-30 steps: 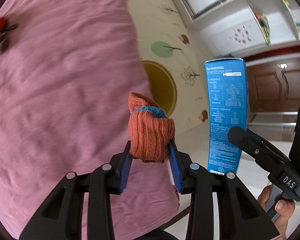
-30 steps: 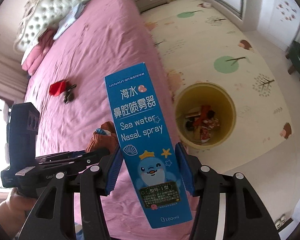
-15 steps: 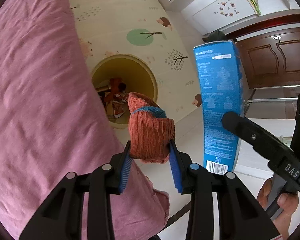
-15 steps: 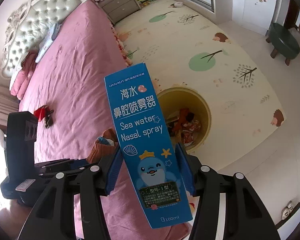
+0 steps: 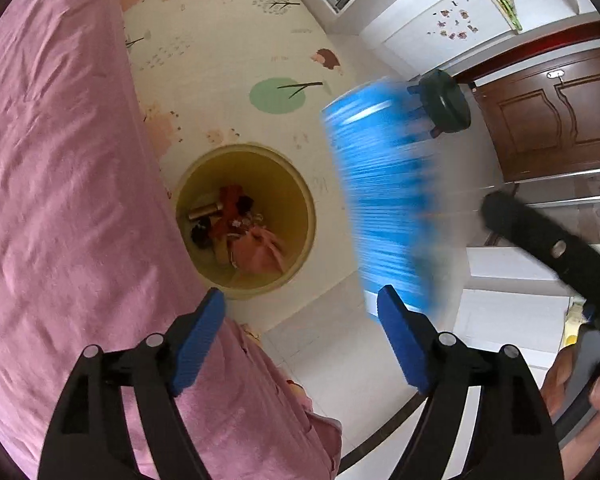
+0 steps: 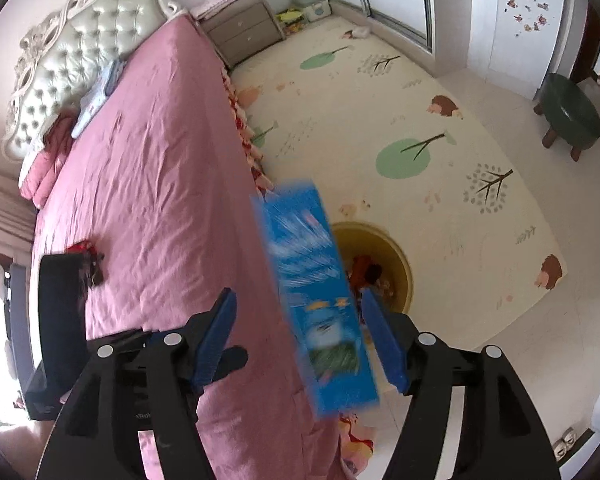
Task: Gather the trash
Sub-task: 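Carry sock and blue box to the yellow bin and open both tools, then move both open tools back toward the red pouch and brown sock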
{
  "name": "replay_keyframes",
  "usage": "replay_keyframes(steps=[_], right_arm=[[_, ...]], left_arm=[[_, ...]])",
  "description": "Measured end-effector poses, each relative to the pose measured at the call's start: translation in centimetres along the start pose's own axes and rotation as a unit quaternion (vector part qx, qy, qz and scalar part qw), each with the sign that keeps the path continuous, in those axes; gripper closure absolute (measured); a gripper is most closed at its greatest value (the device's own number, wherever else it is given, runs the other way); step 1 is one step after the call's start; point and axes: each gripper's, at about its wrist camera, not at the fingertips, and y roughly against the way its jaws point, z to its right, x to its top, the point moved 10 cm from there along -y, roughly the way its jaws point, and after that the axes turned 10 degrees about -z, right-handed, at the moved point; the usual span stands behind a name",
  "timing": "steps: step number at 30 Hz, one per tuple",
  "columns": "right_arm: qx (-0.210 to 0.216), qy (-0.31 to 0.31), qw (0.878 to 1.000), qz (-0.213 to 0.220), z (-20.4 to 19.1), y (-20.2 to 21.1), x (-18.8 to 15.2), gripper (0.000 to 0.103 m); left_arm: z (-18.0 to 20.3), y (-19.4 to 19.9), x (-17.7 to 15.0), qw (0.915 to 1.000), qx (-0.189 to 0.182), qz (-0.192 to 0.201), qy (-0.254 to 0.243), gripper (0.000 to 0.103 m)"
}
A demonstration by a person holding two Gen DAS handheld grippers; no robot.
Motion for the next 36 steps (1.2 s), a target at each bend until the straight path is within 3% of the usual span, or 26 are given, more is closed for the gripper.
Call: replay_keyframes(steps=[9, 20, 30, 36], right_arm=[[0.003, 0.014, 1.000, -0.014, -2.2, -0.5, -0.7, 0.040], [0.024, 0.065, 0.997, -0.033, -10.0, -1.5, -3.7, 0.040], [0.040, 0.119, 0.990, -0.064, -18.7, -4.3, -6.8, 0.040], [0.045, 0.150, 0.984, -0.083, -23.6, -6.4, -7.8, 0.040]], left_arm=[[-2.6, 2.2, -1.9, 0.9996, 0.012, 0.011, 0.024, 0.022], [-6.8, 6.8, -5.8, 0.9971, 0.010, 0.052, 0.055, 0.022], [-13.6, 10.7, -10.1, 0.9906, 0.014, 0.084, 0.107, 0.021], [-19.6, 12.2, -12.4, 0.9814, 0.005, 0.100, 0.164, 0.021]])
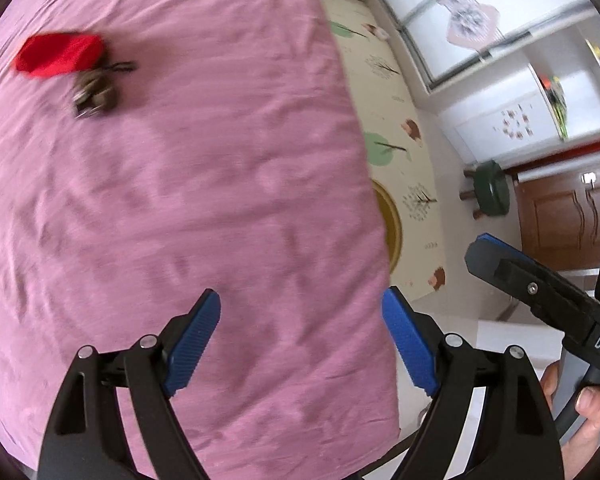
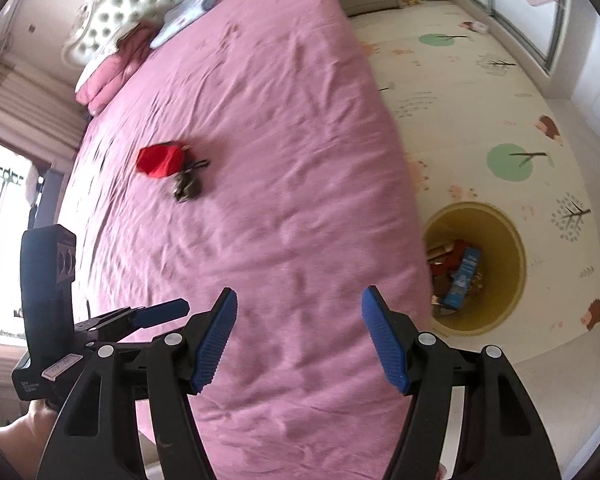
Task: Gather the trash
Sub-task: 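Move both open tools back toward the red pouch and brown sock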
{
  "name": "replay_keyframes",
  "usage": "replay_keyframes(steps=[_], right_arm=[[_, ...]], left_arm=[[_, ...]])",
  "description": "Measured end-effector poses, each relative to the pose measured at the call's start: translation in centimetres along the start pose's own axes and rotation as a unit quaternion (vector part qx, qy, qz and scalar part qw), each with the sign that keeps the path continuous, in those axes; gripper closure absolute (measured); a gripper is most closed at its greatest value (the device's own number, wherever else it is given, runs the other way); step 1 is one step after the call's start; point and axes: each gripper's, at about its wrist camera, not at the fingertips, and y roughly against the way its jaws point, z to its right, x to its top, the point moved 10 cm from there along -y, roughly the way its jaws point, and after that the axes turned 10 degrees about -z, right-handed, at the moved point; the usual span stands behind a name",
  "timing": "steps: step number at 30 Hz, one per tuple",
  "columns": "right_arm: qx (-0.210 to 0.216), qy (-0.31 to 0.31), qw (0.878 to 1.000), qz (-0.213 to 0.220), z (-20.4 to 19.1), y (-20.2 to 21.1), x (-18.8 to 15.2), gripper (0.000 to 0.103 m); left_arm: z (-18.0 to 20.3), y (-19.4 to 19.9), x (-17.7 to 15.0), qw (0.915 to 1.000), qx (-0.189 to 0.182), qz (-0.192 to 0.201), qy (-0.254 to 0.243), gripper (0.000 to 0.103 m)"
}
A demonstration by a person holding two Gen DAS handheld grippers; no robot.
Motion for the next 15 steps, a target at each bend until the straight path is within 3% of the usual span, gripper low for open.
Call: replay_keyframes(steps=[8, 15], right_arm=[[0.000, 0.042, 0.999, -0.029, -4.7, -3.5, 2.5, 0.040], [-0.003, 0.071, 0.996, -0.048, -7.4, -6.5, 6.3, 0.039]], left_arm=[[-6.9, 1.5, 2.0, 0.9973, 0.001, 0.022, 0.070, 0.019], [-12.1, 2.4, 6.2, 0.9911, 0.007, 0.043, 0.125, 0.019]])
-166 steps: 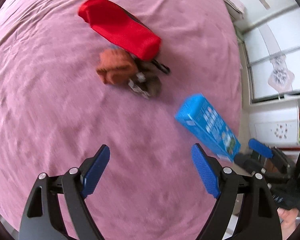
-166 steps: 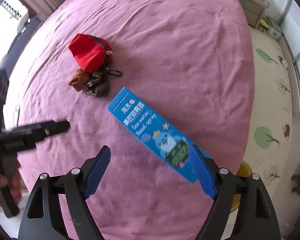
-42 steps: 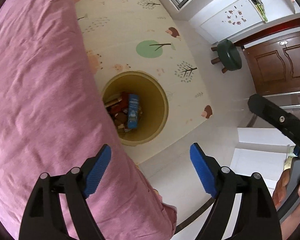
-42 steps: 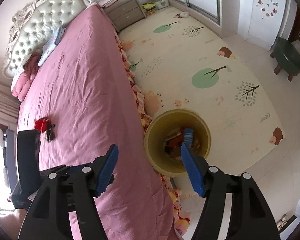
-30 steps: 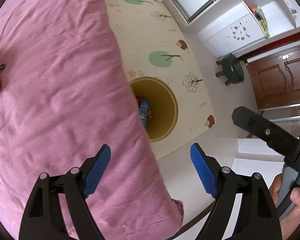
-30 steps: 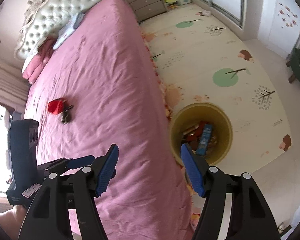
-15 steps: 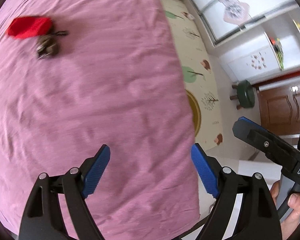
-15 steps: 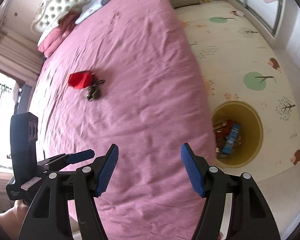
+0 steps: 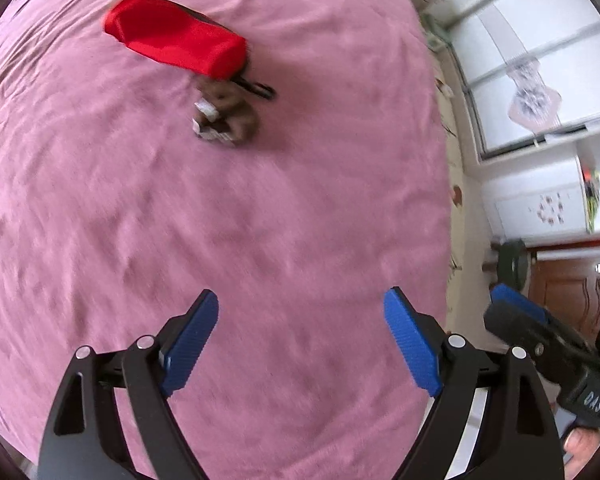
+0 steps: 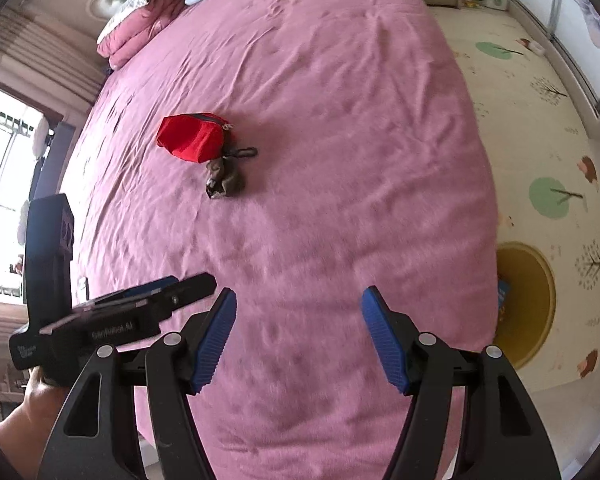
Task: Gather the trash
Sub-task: 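Move both open tools back toward the red pouch and brown sock, then grasp the brown sock with the left tool while the right tool grasps the red zip pouch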
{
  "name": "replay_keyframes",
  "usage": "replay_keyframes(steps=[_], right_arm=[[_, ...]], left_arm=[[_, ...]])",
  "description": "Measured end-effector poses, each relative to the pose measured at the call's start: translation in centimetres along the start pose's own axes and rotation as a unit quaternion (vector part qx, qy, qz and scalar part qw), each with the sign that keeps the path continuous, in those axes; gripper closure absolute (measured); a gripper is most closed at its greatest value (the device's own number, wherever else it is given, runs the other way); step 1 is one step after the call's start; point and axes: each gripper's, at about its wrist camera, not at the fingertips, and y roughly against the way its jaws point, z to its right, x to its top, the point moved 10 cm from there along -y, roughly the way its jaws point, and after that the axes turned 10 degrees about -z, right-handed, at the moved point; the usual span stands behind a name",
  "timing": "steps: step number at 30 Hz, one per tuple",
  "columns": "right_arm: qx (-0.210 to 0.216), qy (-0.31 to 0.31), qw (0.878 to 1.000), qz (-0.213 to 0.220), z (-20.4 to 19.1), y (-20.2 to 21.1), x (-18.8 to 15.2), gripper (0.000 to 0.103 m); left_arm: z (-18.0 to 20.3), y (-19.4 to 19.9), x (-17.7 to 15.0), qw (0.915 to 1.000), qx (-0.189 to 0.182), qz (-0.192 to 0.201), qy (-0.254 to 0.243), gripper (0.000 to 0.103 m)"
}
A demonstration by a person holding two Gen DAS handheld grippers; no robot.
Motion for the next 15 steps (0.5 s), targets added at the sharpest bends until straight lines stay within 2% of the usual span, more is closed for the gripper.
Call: replay_keyframes(steps=[5, 15], right_arm=[[0.001, 0.012, 1.000, -0.011, -0.7, -1.7, 3.1, 0.038], [0.006, 0.015, 0.999, -0.039, -0.4, -5.6, 7.4, 0.038]], left_arm=[[-2.4, -0.1, 4.2, 0.9983, 0.046, 0.024, 0.025, 0.019], [-4.3, -3.1, 11.0, 0.9965, 0.040, 0.019, 0.071, 0.019]])
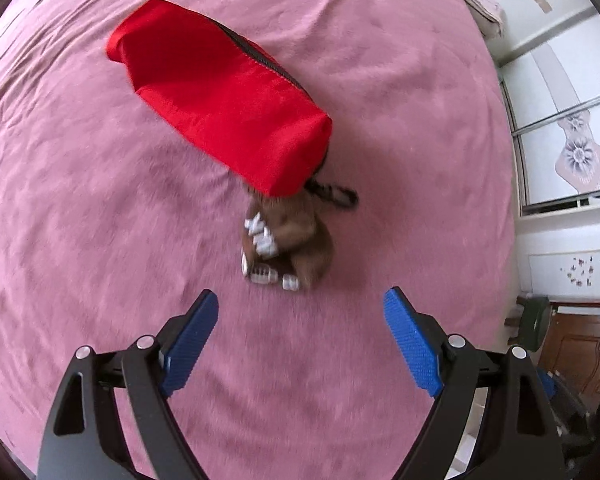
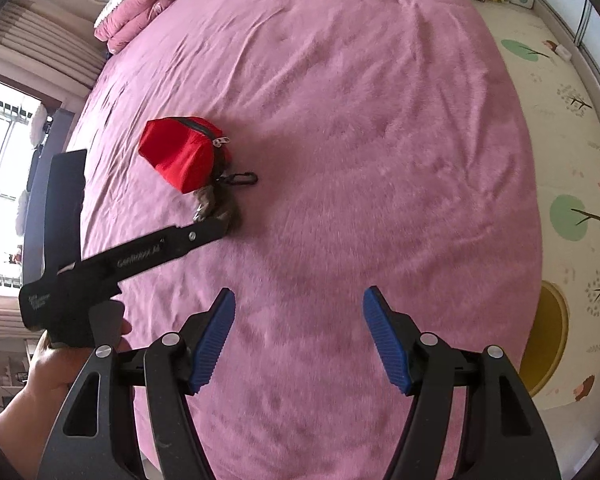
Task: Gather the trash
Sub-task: 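Grasp the brown sock with the left tool while the right tool grasps the red zip pouch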
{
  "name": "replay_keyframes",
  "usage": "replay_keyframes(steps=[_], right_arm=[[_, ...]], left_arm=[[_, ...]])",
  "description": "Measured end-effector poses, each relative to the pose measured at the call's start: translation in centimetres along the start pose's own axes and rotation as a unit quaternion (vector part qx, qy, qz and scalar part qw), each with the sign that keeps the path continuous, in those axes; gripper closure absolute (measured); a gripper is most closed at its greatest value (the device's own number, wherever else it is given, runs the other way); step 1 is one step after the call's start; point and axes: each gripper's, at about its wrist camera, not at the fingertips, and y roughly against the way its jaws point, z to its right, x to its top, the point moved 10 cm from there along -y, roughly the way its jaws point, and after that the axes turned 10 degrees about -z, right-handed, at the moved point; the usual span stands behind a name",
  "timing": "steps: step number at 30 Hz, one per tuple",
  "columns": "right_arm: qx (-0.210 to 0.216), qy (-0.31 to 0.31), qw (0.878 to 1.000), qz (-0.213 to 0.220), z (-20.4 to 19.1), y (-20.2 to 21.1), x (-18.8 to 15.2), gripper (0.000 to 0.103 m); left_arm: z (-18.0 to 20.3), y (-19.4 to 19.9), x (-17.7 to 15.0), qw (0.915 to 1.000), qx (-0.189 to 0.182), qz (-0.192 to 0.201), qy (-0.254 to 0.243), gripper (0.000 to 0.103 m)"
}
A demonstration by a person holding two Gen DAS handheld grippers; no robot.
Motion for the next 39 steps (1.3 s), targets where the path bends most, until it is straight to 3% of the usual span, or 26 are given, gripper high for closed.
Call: replay_keyframes(steps=[2, 6, 7, 12, 15, 21, 27, 31, 39], right_arm=[[-0.001, 0.001, 1.000, -0.005, 0.2, -0.7, 0.7, 0.038], [-0.003, 0.004, 1.000, -0.015, 0.2, -1.7, 1.7, 0.038], [-0.003, 0.006, 1.000, -0.017, 0.2, -2.0, 2.0, 0.038], [-0.009, 0.025, 0.999, -0.024, -1.0, -2.9, 3.3, 0.038], [-0.007, 0.035, 0.999, -0.024, -2.2, -3.2, 4.3, 0.038], [-0.003, 0.072, 0.997, -0.024, -6.2, -4.2, 7.0, 0.036], [-0.024, 0.139, 0.989, -0.035, -10.8, -6.4, 10.5, 0.033], [-0.043, 0.165, 0.984, -0.042, -12.5, -8.0, 12.9, 0.023], [-0.070, 0.169, 0.980, -0.082, -13.9, -12.8, 16.0, 0.020]], left_arm=[[-0.2, -0.8, 0.7, 1.0000, -0.002, -0.006, 0.002, 0.020], [-0.7, -2.5, 1.7, 0.9996, 0.009, -0.026, 0.003, 0.045], [-1.0, -2.6, 1.8, 0.9996, 0.008, -0.028, 0.007, 0.048], [-2.1, -2.1, 1.4, 0.9996, -0.012, -0.022, 0.011, 0.070], [-2.8, -1.7, 0.8, 0.9989, -0.035, -0.027, 0.013, 0.077], [-4.9, -0.2, -0.1, 0.9969, -0.068, -0.021, 0.035, 0.078], [-9.6, 1.5, -0.7, 0.9920, -0.088, -0.006, 0.091, 0.078], [-12.0, 2.4, 0.1, 0.9889, -0.094, 0.008, 0.115, 0.078], [-14.2, 3.4, 2.6, 0.9875, -0.093, 0.025, 0.125, 0.078]])
